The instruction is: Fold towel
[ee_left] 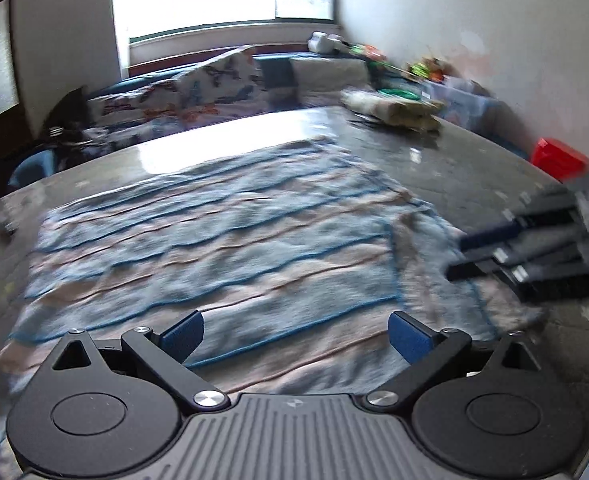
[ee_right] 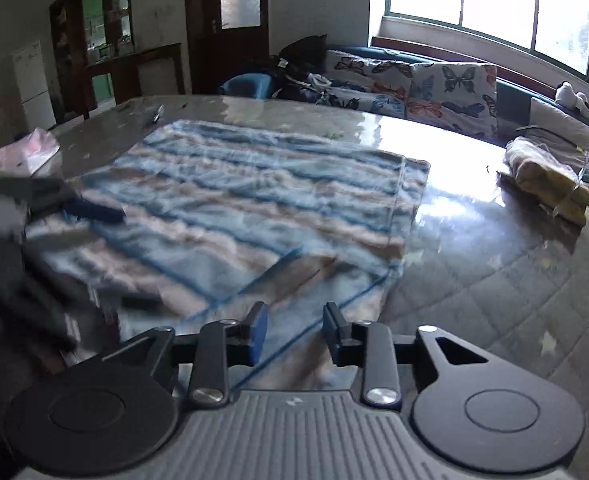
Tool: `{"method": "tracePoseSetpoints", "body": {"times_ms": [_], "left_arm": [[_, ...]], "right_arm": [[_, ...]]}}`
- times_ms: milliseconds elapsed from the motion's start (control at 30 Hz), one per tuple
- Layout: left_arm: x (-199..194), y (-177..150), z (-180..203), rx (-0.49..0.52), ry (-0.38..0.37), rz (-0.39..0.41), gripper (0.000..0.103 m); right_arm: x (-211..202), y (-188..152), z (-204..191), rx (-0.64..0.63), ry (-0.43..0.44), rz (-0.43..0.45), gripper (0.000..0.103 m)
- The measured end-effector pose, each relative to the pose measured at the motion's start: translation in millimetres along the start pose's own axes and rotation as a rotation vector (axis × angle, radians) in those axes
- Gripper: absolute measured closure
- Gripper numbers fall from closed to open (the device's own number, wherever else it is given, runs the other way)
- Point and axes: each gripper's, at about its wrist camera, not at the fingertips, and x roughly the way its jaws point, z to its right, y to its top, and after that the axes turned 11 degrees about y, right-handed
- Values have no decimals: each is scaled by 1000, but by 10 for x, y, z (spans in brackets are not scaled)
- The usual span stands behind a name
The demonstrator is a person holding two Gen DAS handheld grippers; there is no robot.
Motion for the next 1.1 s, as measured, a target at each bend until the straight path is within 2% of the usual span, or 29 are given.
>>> {"method": "tracePoseSetpoints", "body": {"times_ms": [133,267,633,667,733,767,933,967,1000,1067,1100], "left_arm": [[-163,-85,-378,-93,93,5,3],[-333,-228,-836,-207,211,1,4],[-760,-887,-1889,-479,569,-79,22],[-769,-939,-1951,-504,590,-96,27],[-763,-1037,-2065,-553,609,-127,33],[-753,-1080,-2110,-575,611,-140,40],[-716,-1116,-2154,-571,588,-134,57],[-708,-1115,-2156,-568,580,-125,66],[-684,-1108,-2148,-565,569,-115,80],[-676,-1109,-2154,-569,550,-89,93],[-698,-1096,-2160,-576,538,-74,95]], "right_arm": [[48,-96,-24,17,-9,-10,71],[16,-54,-61,5,-6,4,70],[62,-37,-162,-19,8,-2,70],[64,-36,-166,-20,9,-2,70],[67,-35,-177,-22,10,-3,70],[70,-32,-186,-24,11,-4,70],[78,-18,-212,-33,12,-11,69],[81,-17,-215,-35,12,-12,69],[83,-17,-219,-36,11,-13,69],[89,-14,-223,-39,12,-15,69],[91,-12,-225,-40,12,-16,69]]}}
